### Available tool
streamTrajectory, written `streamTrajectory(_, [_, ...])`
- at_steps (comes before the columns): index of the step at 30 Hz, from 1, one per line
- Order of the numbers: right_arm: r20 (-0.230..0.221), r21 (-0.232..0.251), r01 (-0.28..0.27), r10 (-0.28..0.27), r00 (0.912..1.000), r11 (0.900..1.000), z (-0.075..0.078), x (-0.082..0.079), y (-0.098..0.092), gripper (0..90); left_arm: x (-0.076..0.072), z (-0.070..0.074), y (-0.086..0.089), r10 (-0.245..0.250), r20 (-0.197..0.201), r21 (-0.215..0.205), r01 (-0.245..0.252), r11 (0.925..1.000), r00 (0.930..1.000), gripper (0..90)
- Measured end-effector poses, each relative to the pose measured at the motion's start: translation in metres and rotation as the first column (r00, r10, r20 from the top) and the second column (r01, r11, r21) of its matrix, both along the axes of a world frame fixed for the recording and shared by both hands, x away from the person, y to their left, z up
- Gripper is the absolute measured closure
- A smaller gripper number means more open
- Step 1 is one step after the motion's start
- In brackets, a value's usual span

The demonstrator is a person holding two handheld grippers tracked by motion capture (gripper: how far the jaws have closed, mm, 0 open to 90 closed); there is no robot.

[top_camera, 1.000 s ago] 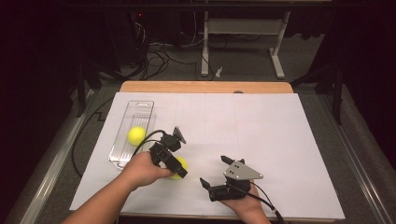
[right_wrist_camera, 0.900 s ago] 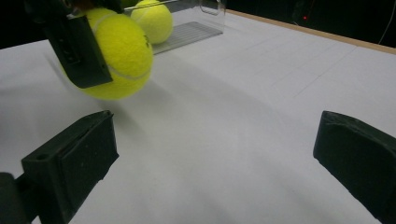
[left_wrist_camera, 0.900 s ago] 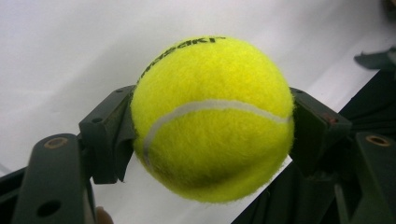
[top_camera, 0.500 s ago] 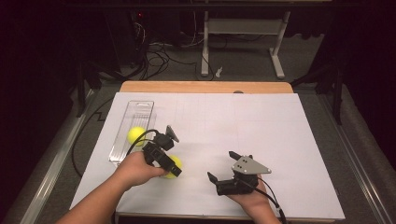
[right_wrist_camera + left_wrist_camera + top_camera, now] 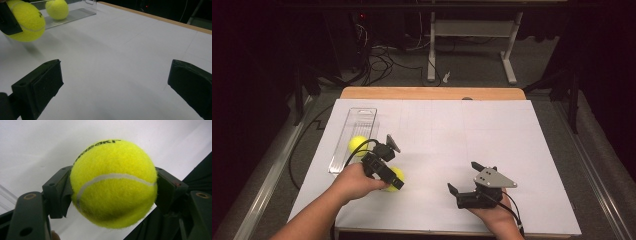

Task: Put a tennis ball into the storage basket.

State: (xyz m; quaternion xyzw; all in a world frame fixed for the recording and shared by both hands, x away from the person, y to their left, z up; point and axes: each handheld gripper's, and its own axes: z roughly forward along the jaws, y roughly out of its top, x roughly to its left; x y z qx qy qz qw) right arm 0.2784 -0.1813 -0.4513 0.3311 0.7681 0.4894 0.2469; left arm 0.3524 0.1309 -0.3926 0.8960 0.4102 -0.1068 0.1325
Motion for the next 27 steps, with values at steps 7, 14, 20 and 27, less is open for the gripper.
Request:
streamTrajectory(7, [0.005,0.004,0.044,-0.044,0.9990,0.999,0.003,-0.004,-0.023,0.2,0.000,-0.002,0.000,-0.001,-0.005,0.008,0.001,1.0000,1.0000,26.5])
streamTrajectory(14, [0.009,0.016,0.084,-0.084,0.9964,0.996,-0.001,-0.007,-0.046,0.2,0.000,-0.003,-0.001,-0.005,-0.012,0.008,0.005,1.0000,0.9999,26.5])
streamTrajectory(20, [0.009,0.038,0.110,-0.111,0.9938,0.993,-0.006,-0.011,-0.060,0.2,-0.001,-0.003,-0.003,-0.006,-0.014,0.013,0.007,0.9999,0.9999,26.6])
streamTrajectory(27, [0.025,0.054,0.139,-0.141,0.9898,0.989,-0.012,-0.015,-0.071,0.2,-0.002,-0.002,-0.004,-0.016,-0.015,0.013,0.016,0.9998,0.9997,26.6])
